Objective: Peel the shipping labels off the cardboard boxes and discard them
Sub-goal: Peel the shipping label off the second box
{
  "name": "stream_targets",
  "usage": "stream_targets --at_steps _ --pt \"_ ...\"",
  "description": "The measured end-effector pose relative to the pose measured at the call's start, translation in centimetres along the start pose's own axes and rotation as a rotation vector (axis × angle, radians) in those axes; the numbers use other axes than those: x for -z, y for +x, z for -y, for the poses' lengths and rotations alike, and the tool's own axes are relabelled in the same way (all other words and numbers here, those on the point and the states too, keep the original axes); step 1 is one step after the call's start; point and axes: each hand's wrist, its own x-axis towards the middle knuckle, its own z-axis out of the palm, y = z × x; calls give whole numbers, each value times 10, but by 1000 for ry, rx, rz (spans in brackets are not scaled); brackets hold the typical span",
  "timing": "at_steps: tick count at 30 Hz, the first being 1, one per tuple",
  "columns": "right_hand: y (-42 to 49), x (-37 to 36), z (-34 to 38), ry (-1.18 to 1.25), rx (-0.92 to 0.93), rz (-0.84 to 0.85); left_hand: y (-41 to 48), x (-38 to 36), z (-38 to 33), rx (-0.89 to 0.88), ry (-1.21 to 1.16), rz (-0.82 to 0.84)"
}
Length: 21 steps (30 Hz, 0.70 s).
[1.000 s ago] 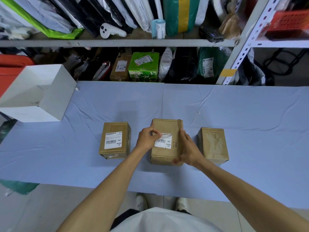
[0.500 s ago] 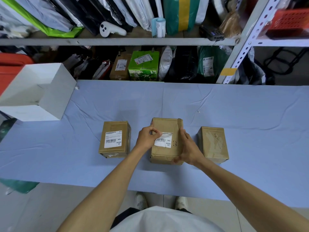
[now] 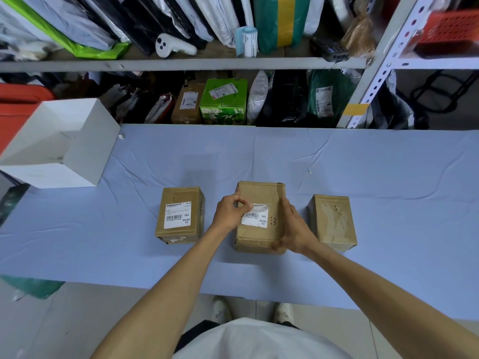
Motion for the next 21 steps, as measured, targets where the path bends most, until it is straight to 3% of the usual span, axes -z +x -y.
stream_targets --at_steps 21 --pt "3 -1 4 -33 -20 20 -2 2 0 2 -27 24"
